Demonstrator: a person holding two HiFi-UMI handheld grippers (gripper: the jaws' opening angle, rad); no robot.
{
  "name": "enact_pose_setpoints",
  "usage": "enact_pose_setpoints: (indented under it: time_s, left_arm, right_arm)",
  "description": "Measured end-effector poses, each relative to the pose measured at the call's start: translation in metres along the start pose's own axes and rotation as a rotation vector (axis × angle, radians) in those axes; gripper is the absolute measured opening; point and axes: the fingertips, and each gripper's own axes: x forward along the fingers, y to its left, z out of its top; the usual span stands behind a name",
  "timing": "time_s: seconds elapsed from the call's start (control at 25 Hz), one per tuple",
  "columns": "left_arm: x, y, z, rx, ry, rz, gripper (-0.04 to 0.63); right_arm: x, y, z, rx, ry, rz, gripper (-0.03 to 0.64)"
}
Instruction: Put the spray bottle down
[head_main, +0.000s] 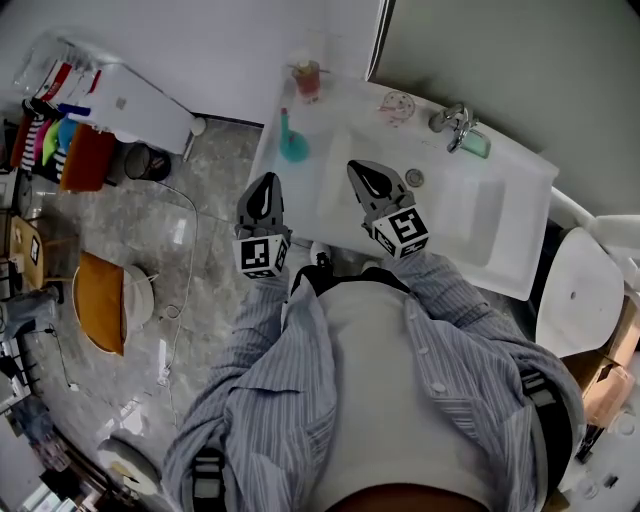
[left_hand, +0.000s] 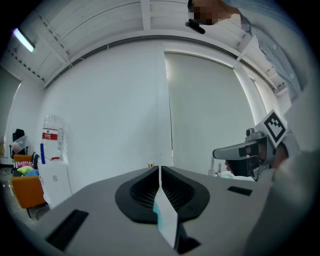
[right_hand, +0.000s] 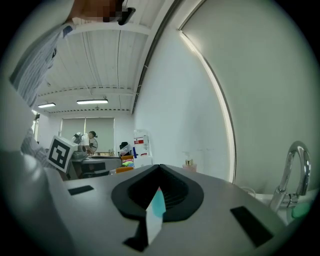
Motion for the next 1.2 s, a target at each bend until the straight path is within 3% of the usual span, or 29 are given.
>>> enact_pose_setpoints:
  time_s: [0.4, 1.2]
  left_arm:
    - [-0.009, -0.008, 0.040, 0.013, -0.069, 0.012, 0.002]
    - [0.004, -0.017, 0.049, 0.028, -0.081, -0.042, 0.002]
  right_arm:
    - [-0.016, -0.005, 0.016, 0.012, -0.024, -0.011, 0.015]
    - [-0.008, -0.022, 0.027, 0.009, -0.025, -0.061, 0.014]
